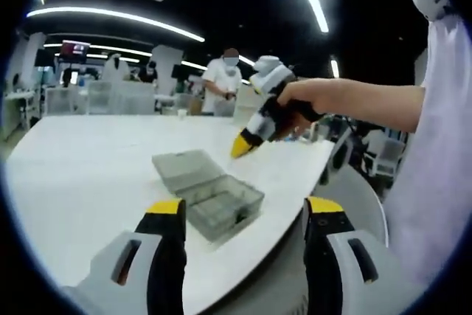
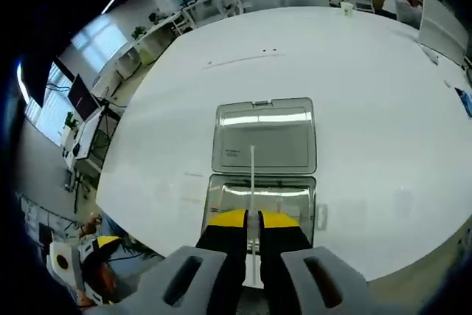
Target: Insert the divider into the dual guide fixture by aligning both edges with the guide slots and pushing it downward to the bottom, including one-sided entry, uneven engagement, binding, and posture correction.
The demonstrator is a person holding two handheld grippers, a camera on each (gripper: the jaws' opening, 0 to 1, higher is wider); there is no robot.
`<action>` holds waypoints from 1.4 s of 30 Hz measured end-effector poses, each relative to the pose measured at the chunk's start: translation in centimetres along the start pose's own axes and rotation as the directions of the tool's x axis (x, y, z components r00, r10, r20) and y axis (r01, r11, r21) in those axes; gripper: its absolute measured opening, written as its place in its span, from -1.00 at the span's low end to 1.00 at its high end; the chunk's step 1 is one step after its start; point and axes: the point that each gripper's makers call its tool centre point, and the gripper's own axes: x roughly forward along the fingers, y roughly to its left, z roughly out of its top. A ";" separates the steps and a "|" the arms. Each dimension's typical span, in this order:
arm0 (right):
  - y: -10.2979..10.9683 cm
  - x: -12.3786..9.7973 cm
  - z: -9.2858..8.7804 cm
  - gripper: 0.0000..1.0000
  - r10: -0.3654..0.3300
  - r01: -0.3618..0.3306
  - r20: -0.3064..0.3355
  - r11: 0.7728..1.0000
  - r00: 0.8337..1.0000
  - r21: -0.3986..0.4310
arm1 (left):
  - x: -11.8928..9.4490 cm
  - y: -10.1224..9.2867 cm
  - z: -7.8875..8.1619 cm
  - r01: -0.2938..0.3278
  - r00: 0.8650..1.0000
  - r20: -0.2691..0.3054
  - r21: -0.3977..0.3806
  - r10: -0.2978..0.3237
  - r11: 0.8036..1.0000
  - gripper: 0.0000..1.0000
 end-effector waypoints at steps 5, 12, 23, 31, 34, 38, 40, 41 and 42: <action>-0.6 0.7 -0.1 -1.00 -0.013 0.014 -0.030 1.000 0.999 0.017 | 0.0 -0.1 0.0 0.005 1.000 -0.007 -0.004 -0.005 1.000 0.24; -1.4 1.4 -0.6 -1.00 -0.043 0.047 -0.066 0.998 0.997 0.045 | 0.1 -0.6 -0.2 0.030 0.999 -0.030 -0.002 -0.030 1.000 0.24; -1.4 2.8 -1.7 -1.00 -0.079 0.088 -0.123 0.994 0.989 0.068 | 0.2 -1.1 -0.4 0.062 0.997 -0.051 0.002 -0.062 0.998 0.24; -1.9 3.1 -2.6 -1.00 -0.102 0.114 -0.148 0.991 0.984 0.072 | 0.1 -1.2 -0.5 0.071 0.996 -0.056 -0.004 -0.071 0.997 0.24; -2.0 3.2 -2.7 -1.00 -0.102 0.115 -0.152 0.991 0.983 0.074 | 0.2 -1.2 -0.5 0.072 0.996 -0.059 -0.006 -0.072 0.997 0.24; -2.2 3.7 -3.0 -1.00 -0.113 0.124 -0.162 0.990 0.980 0.062 | 0.1 -1.3 -0.6 0.072 0.995 -0.062 -0.011 -0.073 0.997 0.23; -2.2 3.9 -2.9 -1.00 -0.109 0.121 -0.162 0.990 0.981 0.069 | 0.1 -1.3 -0.4 0.069 0.996 -0.055 -0.012 -0.070 0.998 0.23; -2.2 3.9 -2.9 -1.00 -0.108 0.121 -0.163 0.990 0.981 0.068 | 0.1 -1.2 -0.4 0.068 0.996 -0.053 -0.014 -0.069 0.998 0.23; -2.2 4.0 -2.9 -1.00 -0.111 0.123 -0.165 0.990 0.980 0.063 | 0.1 -1.2 -0.4 0.067 0.996 -0.052 -0.015 -0.068 0.998 0.22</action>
